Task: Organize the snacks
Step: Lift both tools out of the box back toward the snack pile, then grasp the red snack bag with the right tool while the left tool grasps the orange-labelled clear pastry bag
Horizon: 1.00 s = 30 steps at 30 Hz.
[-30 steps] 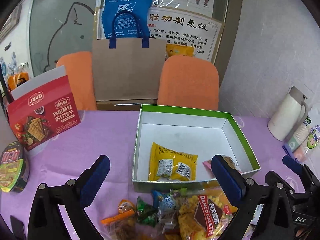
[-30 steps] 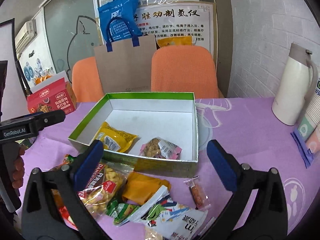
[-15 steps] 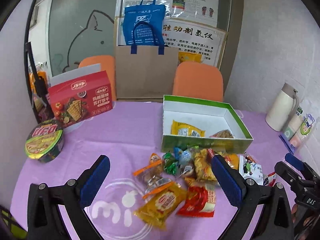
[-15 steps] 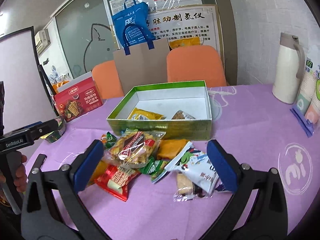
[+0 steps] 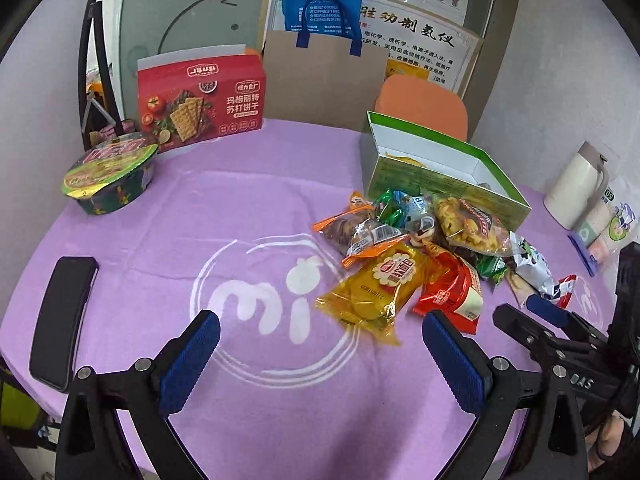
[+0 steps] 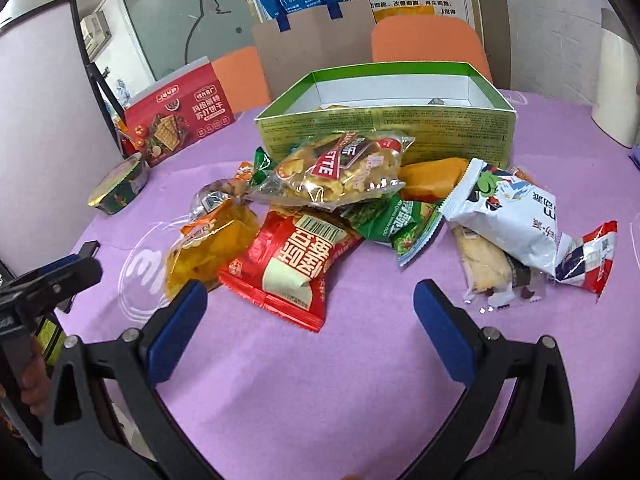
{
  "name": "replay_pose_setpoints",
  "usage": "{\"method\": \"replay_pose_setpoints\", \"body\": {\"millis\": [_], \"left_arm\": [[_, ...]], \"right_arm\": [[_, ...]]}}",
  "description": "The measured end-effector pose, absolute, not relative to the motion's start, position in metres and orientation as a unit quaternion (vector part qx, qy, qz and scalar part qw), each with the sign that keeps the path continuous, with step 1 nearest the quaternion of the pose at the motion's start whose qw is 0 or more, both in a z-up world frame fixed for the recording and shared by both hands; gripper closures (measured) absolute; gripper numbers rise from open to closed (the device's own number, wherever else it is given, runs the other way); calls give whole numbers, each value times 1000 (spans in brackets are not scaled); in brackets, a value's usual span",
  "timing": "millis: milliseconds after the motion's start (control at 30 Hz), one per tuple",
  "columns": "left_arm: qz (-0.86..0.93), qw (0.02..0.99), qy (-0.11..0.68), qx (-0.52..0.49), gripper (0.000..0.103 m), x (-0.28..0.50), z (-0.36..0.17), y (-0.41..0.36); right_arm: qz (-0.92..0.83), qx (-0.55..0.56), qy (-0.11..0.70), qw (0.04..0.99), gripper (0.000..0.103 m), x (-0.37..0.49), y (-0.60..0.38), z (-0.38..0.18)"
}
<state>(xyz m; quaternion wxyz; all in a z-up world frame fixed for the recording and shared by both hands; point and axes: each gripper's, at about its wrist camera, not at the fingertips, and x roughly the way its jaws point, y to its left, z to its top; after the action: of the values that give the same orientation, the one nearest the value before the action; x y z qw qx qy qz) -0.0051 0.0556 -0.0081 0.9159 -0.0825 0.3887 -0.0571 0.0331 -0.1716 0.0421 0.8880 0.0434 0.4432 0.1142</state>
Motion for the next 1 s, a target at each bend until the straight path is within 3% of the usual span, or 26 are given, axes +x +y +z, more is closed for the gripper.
{"method": "replay_pose_setpoints", "body": {"millis": [200,267,300,533,667,833,867,933,1000], "left_arm": [[-63,916,386,-93,0,-5,-7,64],[-67,914,389,-91,0,-3,-9,63],[-70,914,390,-90,0,-1,-9,61],[-95,914,385,-88,0,26,-3,47],[-119,912,383,-87,1,57,3,35],[-111,898,415,-90,15,107,-5,25],[-110,895,423,-91,16,115,-9,23],[-109,888,438,-93,16,127,-16,21],[-103,882,452,-87,21,135,-23,19]], "right_arm": [[95,60,466,878,1,61,-146,23],[91,58,475,873,11,65,-142,17],[95,60,479,871,22,65,-143,14],[117,73,485,864,52,51,-166,18],[111,52,479,869,54,38,-177,24],[98,49,469,876,53,35,-182,32],[101,52,468,876,51,37,-180,33],[104,52,468,876,34,41,-174,33],[99,41,470,876,33,47,-166,30]]}}
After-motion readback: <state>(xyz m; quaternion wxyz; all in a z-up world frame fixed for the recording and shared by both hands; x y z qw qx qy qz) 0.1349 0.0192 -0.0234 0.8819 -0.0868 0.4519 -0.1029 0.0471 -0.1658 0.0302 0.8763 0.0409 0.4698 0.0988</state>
